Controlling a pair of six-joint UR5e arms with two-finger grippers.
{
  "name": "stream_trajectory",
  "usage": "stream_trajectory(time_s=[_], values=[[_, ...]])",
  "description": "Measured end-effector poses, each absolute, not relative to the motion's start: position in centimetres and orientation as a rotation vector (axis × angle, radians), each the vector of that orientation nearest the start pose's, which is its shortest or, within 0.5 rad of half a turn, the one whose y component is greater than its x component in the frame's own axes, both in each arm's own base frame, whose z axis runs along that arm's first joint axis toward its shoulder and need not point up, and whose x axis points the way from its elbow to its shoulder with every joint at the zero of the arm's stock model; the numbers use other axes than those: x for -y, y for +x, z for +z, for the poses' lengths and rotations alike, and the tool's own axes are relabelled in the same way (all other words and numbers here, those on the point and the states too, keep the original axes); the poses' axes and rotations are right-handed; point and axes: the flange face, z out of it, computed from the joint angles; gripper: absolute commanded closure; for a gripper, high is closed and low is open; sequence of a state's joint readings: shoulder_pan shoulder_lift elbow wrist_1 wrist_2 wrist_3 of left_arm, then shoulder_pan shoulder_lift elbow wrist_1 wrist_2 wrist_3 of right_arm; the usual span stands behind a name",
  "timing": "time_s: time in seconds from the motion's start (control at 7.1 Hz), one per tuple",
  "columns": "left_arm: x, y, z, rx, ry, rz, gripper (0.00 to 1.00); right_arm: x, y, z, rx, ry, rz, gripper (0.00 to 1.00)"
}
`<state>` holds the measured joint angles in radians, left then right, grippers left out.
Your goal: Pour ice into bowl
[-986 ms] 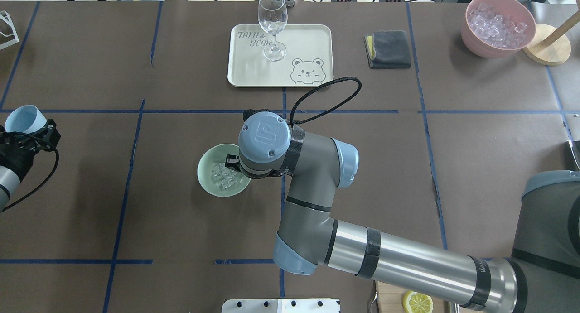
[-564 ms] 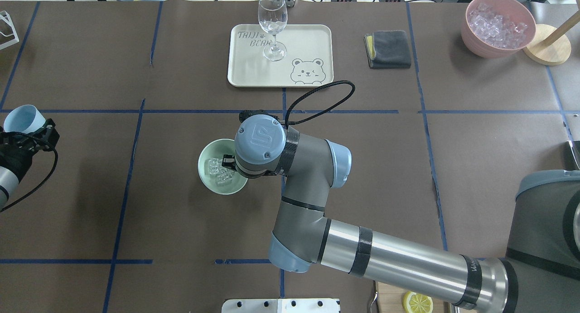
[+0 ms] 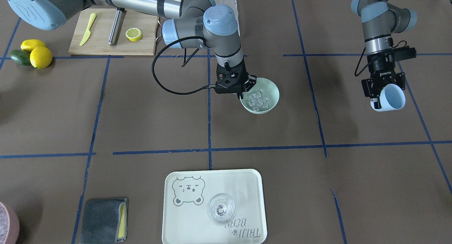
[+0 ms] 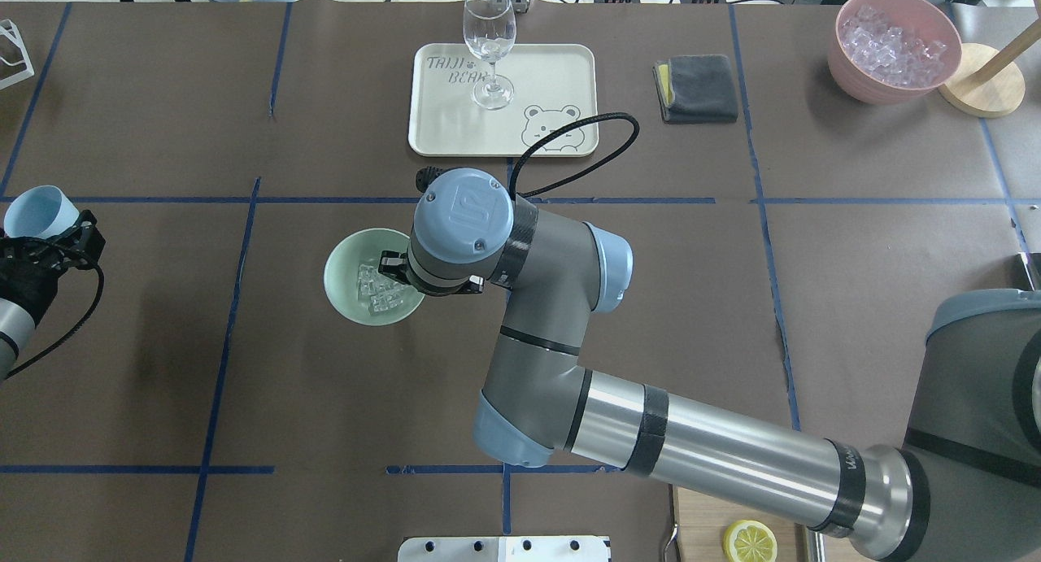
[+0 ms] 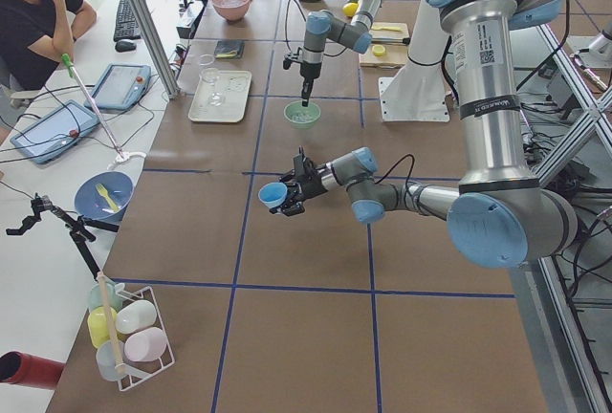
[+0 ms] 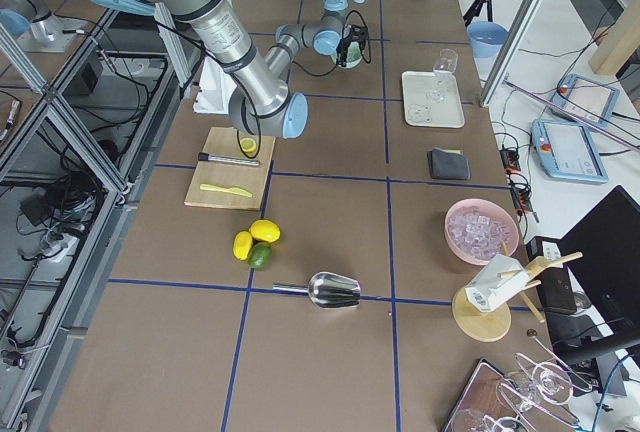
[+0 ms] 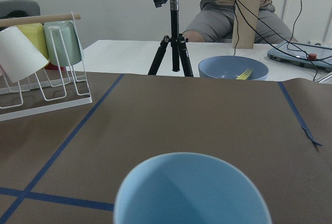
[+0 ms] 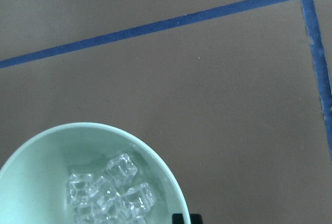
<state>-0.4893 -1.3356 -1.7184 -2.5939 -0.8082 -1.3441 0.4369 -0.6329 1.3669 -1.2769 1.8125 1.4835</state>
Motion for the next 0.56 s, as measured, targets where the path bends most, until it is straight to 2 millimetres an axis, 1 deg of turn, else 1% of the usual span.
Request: stream_trajectory(time_s=[0.14,0.28,0.56], values=[[37.1,26.5,58.0,-0.584,0.996,-0.632,1.0,43.4,-63.1,11.3,1.061,0.034,0.194,1.0],[37.0,26.7,58.9,-0.576,1.013,-0.668,1.0,44.3,-60.8,11.7,1.063,0.028,0.204,1.0],[35.8,28.2,60.4,-0.565,1.049,-0.692,1.0,45.1,-55.1,13.6,1.021,0.04,0.228,1.0]])
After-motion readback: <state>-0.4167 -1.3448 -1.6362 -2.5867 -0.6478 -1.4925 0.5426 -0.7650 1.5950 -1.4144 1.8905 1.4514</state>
